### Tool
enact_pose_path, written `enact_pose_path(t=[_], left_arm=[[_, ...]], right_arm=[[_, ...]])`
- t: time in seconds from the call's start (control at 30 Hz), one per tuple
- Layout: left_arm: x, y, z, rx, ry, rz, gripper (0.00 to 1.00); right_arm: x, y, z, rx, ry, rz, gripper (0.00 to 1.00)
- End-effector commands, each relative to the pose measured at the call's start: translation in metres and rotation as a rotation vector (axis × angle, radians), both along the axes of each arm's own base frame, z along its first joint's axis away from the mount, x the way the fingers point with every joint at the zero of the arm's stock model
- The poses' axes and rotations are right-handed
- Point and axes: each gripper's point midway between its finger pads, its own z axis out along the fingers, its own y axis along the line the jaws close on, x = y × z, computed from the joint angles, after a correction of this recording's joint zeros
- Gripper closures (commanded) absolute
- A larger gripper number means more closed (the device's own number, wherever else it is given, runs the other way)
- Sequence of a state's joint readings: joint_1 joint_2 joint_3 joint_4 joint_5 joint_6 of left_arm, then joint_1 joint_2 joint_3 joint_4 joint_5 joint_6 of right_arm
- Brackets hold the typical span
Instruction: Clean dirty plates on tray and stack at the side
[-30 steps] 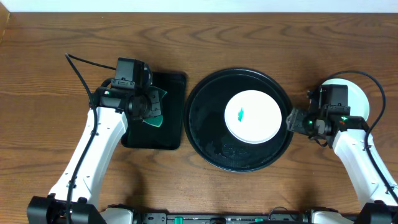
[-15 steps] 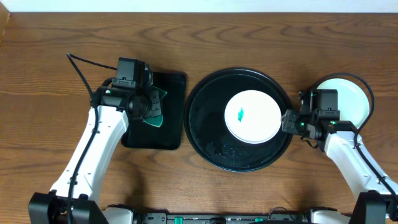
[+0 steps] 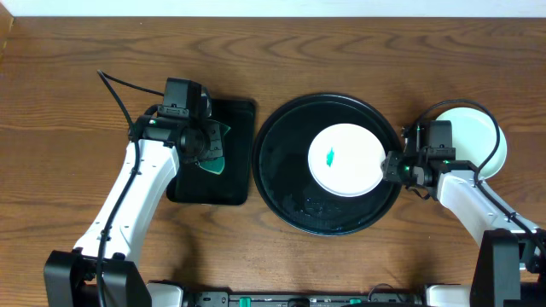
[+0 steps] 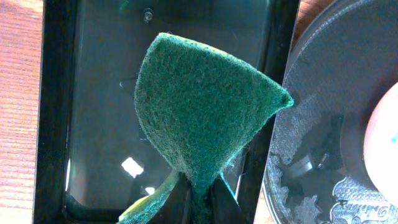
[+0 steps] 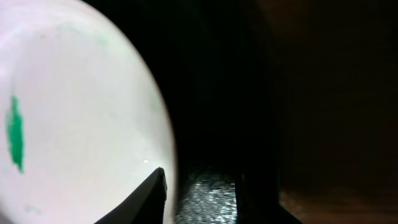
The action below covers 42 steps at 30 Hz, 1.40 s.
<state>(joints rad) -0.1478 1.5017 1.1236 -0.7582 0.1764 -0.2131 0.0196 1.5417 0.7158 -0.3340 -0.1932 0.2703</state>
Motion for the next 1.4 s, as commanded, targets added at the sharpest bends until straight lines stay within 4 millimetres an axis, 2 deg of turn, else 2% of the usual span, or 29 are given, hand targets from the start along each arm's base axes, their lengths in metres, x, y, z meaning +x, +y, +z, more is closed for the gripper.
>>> enact_pose_path(t=[0.0, 0.17, 0.3, 0.33, 0.53, 0.8, 1.1, 1.3, 1.37], left_arm=[[-0.001, 0.001, -0.003, 0.007, 0.008, 0.01, 0.92], [-0.001, 0.001, -0.003, 0.007, 0.008, 0.01, 0.92], [-0.001, 0.001, -0.003, 0.007, 0.008, 0.01, 0.92], [-0.001, 0.001, -0.003, 0.007, 0.008, 0.01, 0.92], [-0.001, 0.001, -0.003, 0.007, 0.008, 0.01, 0.92], [-0.001, 0.001, -0.003, 0.007, 0.008, 0.01, 0.92], [-0.001, 0.001, -0.003, 0.007, 0.008, 0.01, 0.91], [-0.001, 0.001, -0.003, 0.007, 0.008, 0.01, 0.91], [-0.001, 0.001, -0.003, 0.007, 0.008, 0.01, 0.91]], right_arm=[[-0.002, 0.016, 0.001, 0.077, 0.003, 0.028, 0.68], [-0.002, 0.016, 0.001, 0.08, 0.001, 0.029, 0.88], [-0.002, 0.016, 0.001, 0.079, 0.001, 0.029, 0.77], [-0.002, 0.016, 0.001, 0.079, 0.001, 0.029, 0.77], [-0.003, 0.016, 0.0, 0.079, 0.004, 0.029, 0.96], [-0.006, 0.016, -0.001, 0.081, 0.017, 0.029, 0.99], [-0.009, 0.036, 0.005, 0.189, 0.022, 0.078, 0.99], [-0.016, 0.053, 0.008, 0.235, 0.036, 0.127, 0.99], [-0.02, 0.065, 0.008, 0.246, 0.044, 0.157, 0.99]])
